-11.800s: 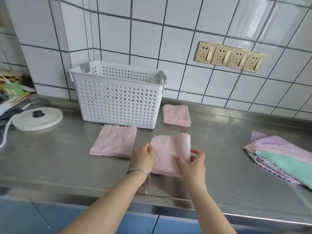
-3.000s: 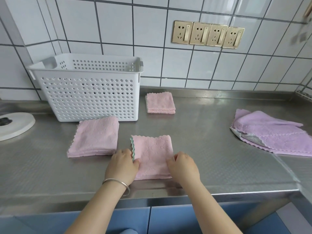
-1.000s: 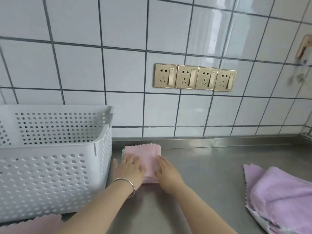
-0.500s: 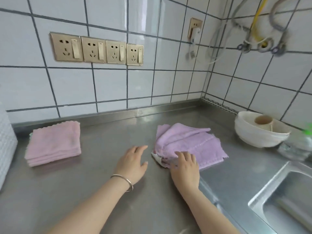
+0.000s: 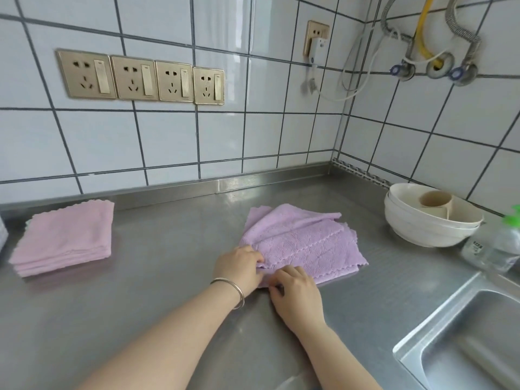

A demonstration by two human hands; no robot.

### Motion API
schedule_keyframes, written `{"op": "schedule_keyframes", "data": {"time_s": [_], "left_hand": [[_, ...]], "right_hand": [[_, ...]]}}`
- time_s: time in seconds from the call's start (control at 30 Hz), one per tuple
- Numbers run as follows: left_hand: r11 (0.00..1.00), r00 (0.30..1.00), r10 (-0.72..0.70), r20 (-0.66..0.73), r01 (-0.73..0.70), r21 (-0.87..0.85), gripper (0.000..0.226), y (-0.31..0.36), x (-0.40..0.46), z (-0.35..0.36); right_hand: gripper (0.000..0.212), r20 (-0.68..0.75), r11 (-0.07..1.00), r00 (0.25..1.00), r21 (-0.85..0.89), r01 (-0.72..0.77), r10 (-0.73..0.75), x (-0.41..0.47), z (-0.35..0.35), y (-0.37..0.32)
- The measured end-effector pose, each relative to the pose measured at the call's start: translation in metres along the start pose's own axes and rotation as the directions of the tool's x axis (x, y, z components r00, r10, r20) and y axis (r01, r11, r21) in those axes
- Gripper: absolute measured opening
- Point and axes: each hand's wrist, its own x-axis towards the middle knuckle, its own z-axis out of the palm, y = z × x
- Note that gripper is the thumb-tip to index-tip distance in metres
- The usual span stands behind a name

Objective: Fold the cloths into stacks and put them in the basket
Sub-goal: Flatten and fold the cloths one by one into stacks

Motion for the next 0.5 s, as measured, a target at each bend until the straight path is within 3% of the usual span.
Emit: {"op": "schedule_keyframes", "data": {"time_s": [0.07, 0.2, 0.3, 0.37, 0.5], "left_hand": [[0.999, 1.000, -0.010, 0.013, 0.009, 0.051, 0.026, 0.000, 0.005, 0.003], [0.996, 0.995, -0.092, -0.041, 0.092, 0.006, 0.023, 0.002, 0.013, -0.006], [0.987, 0.983, -0.113, -0.147, 0.094, -0.130, 0.021, 0.006, 0.022, -0.024], [0.986, 0.974, -0.079, -0.214, 0.045, -0.158, 0.021, 0.009, 0.025, -0.041], [0.979, 0.953, -0.028, -0.301, -0.035, -0.203, 0.020, 0.008, 0.028, -0.074]], "right_hand": [[0.001, -0.009, 1.000, 1.000, 0.006, 0.012, -0.012, -0.003, -0.001, -0.002], [0.022, 0.014, 0.989, 0.994, 0.101, -0.108, 0.108, 0.003, -0.003, -0.002], [0.048, 0.187, 0.952, 0.947, 0.114, -0.285, 0.261, 0.036, -0.009, -0.001], [0.049, 0.138, 0.961, 0.952, 0.016, -0.276, 0.271, 0.065, -0.017, 0.000], [0.033, -0.032, 0.956, 0.962, -0.109, -0.271, 0.270, 0.113, -0.036, 0.006]]}}
